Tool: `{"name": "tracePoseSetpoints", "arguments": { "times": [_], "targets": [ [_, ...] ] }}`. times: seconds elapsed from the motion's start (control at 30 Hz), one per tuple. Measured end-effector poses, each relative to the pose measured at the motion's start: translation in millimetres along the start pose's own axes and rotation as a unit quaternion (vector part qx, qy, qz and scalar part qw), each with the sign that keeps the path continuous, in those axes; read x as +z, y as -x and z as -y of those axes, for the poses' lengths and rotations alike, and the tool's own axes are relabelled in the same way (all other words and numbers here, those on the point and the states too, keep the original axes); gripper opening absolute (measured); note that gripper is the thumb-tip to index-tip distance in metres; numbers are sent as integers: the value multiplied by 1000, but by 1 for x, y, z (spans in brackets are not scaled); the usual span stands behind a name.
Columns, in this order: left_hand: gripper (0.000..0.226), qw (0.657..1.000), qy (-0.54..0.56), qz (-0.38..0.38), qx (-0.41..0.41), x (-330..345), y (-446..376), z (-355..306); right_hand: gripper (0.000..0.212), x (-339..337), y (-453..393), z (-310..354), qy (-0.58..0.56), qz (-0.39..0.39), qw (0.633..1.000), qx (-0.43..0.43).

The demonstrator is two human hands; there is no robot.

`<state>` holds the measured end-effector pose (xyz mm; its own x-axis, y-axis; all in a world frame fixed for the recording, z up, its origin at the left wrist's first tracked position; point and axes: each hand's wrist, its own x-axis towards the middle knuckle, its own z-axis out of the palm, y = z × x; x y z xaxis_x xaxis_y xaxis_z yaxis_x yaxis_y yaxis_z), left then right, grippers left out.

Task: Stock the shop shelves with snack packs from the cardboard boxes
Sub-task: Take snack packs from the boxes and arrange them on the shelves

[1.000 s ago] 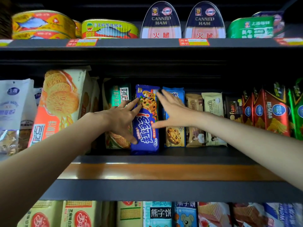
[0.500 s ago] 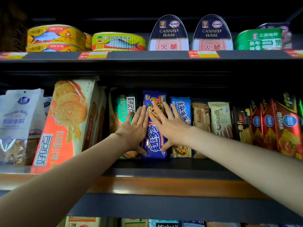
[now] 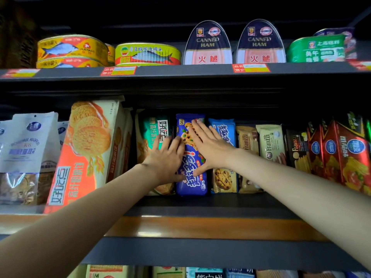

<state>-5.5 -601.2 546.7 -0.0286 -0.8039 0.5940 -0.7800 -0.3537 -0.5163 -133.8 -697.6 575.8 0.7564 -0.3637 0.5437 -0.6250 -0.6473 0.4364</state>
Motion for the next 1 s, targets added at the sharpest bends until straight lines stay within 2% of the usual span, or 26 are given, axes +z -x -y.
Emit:
{"name": "tracePoseSetpoints", "arguments": {
  "times": [0.07, 0.13, 0.2, 0.23, 0.33, 0.4, 0.57, 1.0],
  "targets": [
    [81, 993, 112, -19, -38, -3, -2, 3, 126, 1, -1, 2, -54, -7, 998, 30],
    [70, 962, 263, -8, -77, -3, -7, 6, 115, 1, 0, 4, -182, -23, 979, 86],
    [71, 923, 372, 16, -101, -4, -10, 6, 110, 0, 3, 4, -304, -29, 946, 109],
    [76, 912, 395, 24, -107, -3, -11, 6, 111, -1, 4, 4, -326, -27, 939, 105],
    [96, 908, 400, 35, -117, -1, -11, 1, 113, 0, 2, 6, -319, -36, 943, 93],
    [100, 915, 383, 39, -120, 0, -13, -2, 115, 2, -1, 11, -296, -40, 949, 98],
    [105, 919, 370, 46, -125, -2, -16, -2, 115, 4, -6, 18, -261, -21, 958, 118],
    [102, 902, 416, 31, -115, -7, -7, 7, 102, -10, 3, 17, -294, -83, 944, 127]
  ]
}}
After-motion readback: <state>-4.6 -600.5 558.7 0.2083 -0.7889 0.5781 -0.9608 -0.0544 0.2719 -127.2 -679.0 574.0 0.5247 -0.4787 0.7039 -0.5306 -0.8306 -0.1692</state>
